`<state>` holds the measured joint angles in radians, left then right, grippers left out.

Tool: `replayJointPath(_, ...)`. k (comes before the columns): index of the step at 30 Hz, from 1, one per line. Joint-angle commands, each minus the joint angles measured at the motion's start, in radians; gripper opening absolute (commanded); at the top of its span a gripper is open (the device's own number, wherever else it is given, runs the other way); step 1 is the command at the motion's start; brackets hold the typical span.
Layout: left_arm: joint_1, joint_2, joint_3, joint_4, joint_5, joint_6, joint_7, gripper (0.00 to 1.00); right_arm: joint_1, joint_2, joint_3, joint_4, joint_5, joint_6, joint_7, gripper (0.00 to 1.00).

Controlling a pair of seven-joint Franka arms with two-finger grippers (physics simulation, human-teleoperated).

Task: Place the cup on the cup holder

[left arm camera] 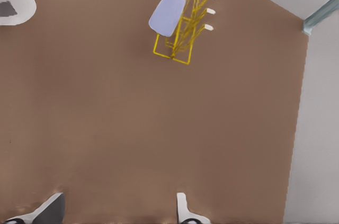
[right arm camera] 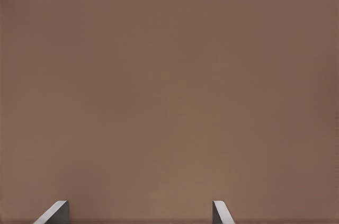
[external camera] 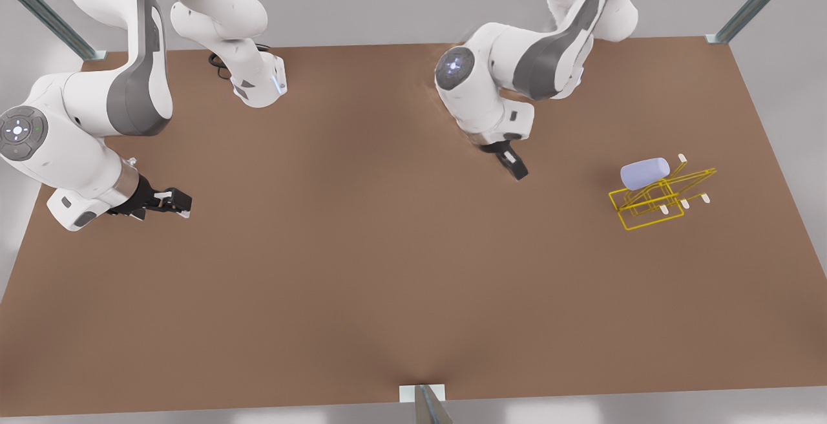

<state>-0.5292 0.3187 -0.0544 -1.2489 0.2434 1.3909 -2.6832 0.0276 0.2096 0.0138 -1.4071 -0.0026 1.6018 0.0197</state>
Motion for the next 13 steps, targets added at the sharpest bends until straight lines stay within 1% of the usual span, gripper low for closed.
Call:
replayJointPath(1, 0.179, 0.003, 0.027, 0.109, -0.541, -0.220, 1.765, 1.00, 0.000, -0.001, 0.000, 0.000, 0.001, 0.000, 0.000, 1.00)
replayJointPath(2, 0.221, 0.010, 0.103, 0.066, -0.515, -0.221, 2.231, 1.00, 0.000, -0.001, 0.000, 0.000, -0.001, 0.000, 0.000, 1.00)
replayJointPath(3, 0.224, 0.014, 0.151, 0.006, -0.474, -0.106, 2.571, 1.00, 0.000, -0.001, 0.000, 0.000, -0.001, 0.000, 0.000, 1.00)
replayJointPath(4, 0.227, 0.023, 0.182, -0.020, -0.455, -0.046, 2.697, 1.00, 0.002, -0.001, 0.000, 0.000, -0.001, 0.000, 0.000, 1.00)
replayJointPath(5, 0.227, 0.020, 0.185, -0.082, -0.409, 0.042, 2.738, 1.00, 0.002, -0.001, 0.000, 0.000, 0.001, 0.000, 0.000, 1.00)
replayJointPath(6, 0.216, 0.046, 0.183, -0.092, -0.385, 0.077, 2.696, 1.00, 0.002, -0.001, 0.000, 0.000, 0.001, 0.000, 0.000, 1.00)
replayJointPath(9, 0.203, 0.082, 0.171, -0.058, -0.389, 0.082, 2.682, 1.00, 0.000, -0.001, 0.000, 0.000, -0.002, 0.000, 0.000, 1.00)
replayJointPath(10, 0.190, 0.083, 0.171, -0.041, -0.391, 0.111, 2.672, 1.00, 0.000, -0.001, 0.000, 0.000, -0.002, 0.000, 0.000, 1.00)
replayJointPath(13, 0.173, 0.086, 0.171, -0.043, -0.392, 0.114, 2.662, 1.00, 0.002, -0.001, 0.001, 0.000, 0.001, 0.000, 0.000, 1.00)
